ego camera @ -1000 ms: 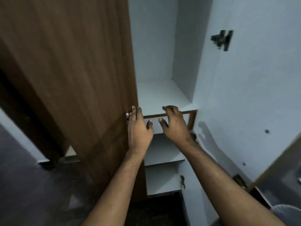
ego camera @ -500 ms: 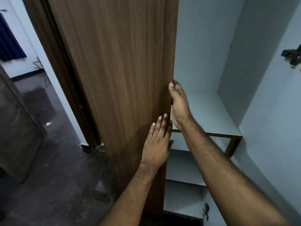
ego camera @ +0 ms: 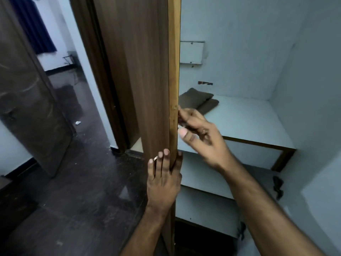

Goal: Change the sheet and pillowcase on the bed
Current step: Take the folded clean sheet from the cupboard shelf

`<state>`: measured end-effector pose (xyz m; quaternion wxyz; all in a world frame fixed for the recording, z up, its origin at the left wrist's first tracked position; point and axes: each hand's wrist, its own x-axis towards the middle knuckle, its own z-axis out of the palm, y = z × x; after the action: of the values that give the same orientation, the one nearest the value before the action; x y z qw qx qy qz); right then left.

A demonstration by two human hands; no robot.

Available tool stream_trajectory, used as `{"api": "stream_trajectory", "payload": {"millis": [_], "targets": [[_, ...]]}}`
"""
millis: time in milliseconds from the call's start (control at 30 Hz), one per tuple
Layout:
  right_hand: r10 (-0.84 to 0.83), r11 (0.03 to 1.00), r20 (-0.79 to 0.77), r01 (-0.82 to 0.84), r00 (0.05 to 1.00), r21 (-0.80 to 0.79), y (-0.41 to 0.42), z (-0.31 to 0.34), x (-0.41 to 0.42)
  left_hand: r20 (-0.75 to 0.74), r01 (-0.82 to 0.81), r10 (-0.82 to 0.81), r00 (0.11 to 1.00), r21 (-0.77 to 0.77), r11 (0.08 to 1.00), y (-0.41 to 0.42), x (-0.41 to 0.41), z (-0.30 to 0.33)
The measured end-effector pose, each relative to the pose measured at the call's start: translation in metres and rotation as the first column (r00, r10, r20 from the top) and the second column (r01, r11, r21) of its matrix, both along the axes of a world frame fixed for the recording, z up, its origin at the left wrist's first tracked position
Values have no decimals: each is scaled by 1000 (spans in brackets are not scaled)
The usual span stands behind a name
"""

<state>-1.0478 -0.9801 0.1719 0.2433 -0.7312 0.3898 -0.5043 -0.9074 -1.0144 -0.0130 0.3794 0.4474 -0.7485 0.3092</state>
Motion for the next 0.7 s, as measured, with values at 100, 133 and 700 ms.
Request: {"api": "stream_trajectory", "payload": {"millis": [100, 133, 700], "targets": [[55, 998, -178, -60, 983, -24, 13, -10, 35, 3, -44, 44, 999, -27, 999, 11, 29, -11], [41, 997, -229, -54, 973, -48, 15, -12, 45, 11, -64, 64, 998, -29, 998, 13, 38, -13], [172, 972, -511, -228, 842, -50, -33, -9, 174, -130, -583, 664, 736, 378, 719, 23, 125, 33]]}}
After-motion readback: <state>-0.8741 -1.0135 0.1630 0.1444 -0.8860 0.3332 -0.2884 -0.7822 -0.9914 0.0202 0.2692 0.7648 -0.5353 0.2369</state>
